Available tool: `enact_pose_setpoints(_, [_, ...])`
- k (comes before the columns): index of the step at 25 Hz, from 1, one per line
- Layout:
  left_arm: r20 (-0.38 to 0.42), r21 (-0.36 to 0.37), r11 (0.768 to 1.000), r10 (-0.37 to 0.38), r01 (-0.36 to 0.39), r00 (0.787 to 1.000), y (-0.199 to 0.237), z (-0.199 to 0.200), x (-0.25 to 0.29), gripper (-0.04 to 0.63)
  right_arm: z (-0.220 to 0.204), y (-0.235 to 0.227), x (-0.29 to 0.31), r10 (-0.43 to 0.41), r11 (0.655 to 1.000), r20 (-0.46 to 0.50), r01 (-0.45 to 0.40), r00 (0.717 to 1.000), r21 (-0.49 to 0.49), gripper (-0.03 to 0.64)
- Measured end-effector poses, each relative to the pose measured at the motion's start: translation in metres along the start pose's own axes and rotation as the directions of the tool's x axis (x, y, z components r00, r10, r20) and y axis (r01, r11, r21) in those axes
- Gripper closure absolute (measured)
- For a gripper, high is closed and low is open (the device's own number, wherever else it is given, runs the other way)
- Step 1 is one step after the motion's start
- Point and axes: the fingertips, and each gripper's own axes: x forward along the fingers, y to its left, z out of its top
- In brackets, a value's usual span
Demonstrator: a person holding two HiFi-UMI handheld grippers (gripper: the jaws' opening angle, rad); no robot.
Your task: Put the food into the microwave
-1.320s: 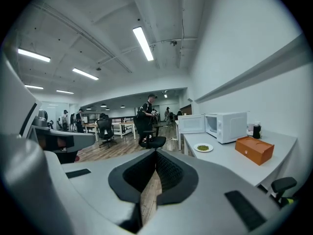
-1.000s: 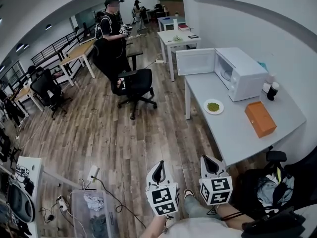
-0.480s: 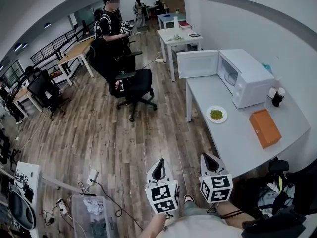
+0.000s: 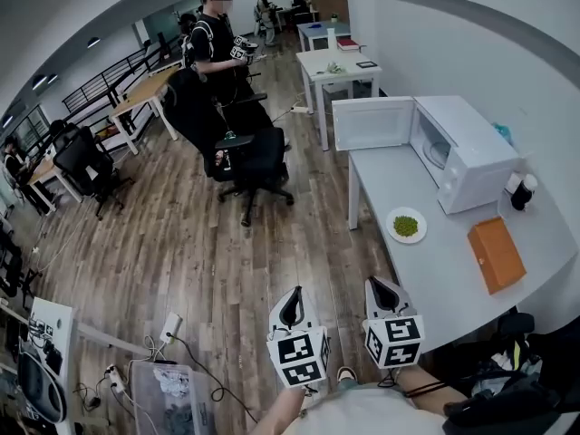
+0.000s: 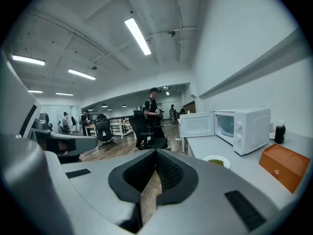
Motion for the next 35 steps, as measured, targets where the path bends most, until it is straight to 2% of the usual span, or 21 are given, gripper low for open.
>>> enact_pose_setpoints(18, [-0.027, 0.007, 1.000, -0.013, 0.013, 1.000, -0.020, 0.011, 0.074, 0.597, 0.008, -0.048, 0.051, 0.002, 1.000, -0.030, -0.002, 1.000, 0.000, 0.600])
enact_pose_setpoints(28, [-0.071, 0.014, 1.000, -0.020, 0.021, 0.997, -0.020, -0.003, 0.096, 0.597, -0.005, -0.061, 0.069, -0.017, 1.000, -0.065, 0.018, 0.998, 0.019, 0.600])
enact_pose_setpoints(35, [-0.083, 0.017, 0.997, -0.075, 0.076, 0.994, -0.019, 0.002, 0.132, 0.597, 0.000, -0.067, 0.100, -0.047, 0.998, -0.066, 0.048, 0.997, 0.026, 0.600])
